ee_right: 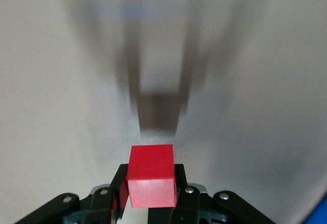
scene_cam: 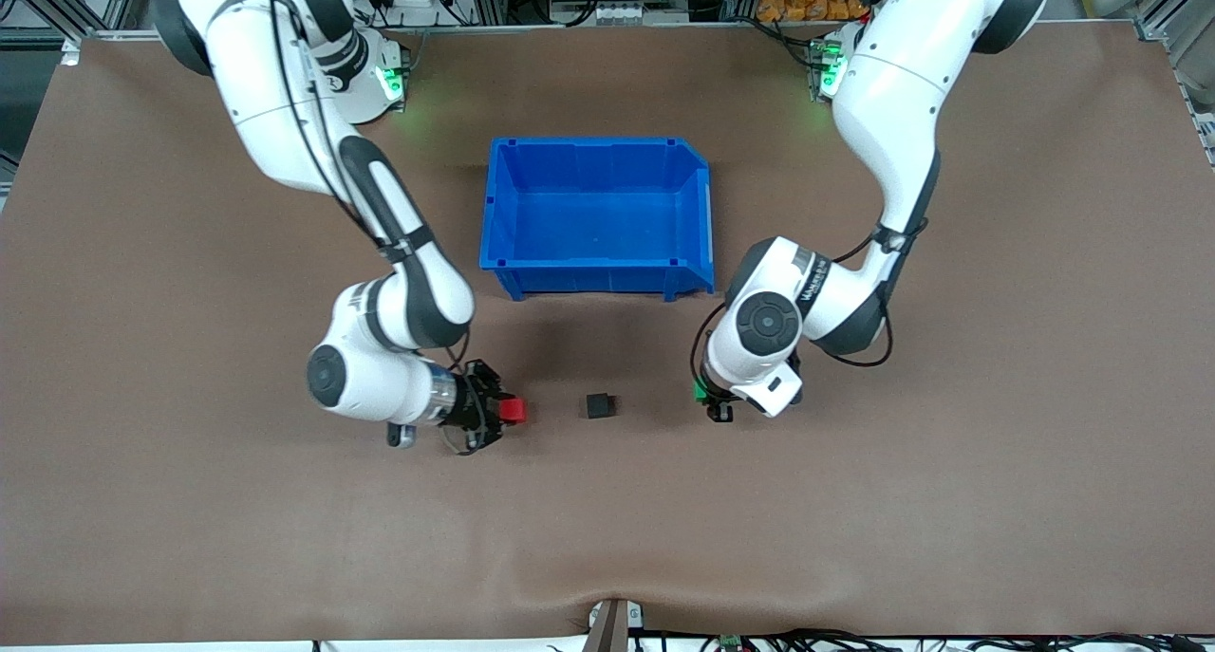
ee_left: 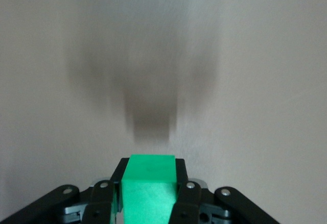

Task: Attach green and red cubes to black cube
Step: 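Press the red cube against the black cube with the right gripper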

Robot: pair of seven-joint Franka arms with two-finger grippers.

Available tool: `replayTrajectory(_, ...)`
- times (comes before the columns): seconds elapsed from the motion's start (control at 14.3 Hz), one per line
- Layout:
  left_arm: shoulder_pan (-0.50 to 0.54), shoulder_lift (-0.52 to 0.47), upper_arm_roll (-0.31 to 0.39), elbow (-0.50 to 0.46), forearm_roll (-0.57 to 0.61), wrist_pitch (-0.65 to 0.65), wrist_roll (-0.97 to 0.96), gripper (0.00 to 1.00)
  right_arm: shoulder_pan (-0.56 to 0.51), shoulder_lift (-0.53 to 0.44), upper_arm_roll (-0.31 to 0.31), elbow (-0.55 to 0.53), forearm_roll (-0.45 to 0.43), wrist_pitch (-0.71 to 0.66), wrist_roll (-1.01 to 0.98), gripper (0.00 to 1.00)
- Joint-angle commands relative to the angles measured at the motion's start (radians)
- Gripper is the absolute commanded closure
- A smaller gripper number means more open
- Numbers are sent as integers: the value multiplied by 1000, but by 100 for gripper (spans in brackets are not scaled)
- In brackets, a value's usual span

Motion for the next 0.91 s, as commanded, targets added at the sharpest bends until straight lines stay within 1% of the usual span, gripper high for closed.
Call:
replayTrajectory(0.0,-21,44,8,83,-15,-17,-53,100,36,42,7,25,25,74,51,100)
replayTrajectory(0.28,-28,54,8,87,-18,19,-64,100,46,81,43,72,23,103,100,100)
replayTrajectory(0.42,-30,67,8,94,-18,49,-73,100,68,92,43,80,23,116,113,100)
replayTrajectory(0.56,-38,86,6,109,-20,60,-79,100,97,108,45,80,23,168,142,100)
replayTrajectory(0.7,-45,100,2,117,-21,78,-108,100,111,113,45,80,23,176,160,100)
replayTrajectory(0.77,-48,103,-1,117,-21,86,-113,100,119,113,43,78,22,176,163,87)
replayTrajectory(0.84,-62,104,0,117,-30,94,-128,100,120,113,43,78,20,176,163,32)
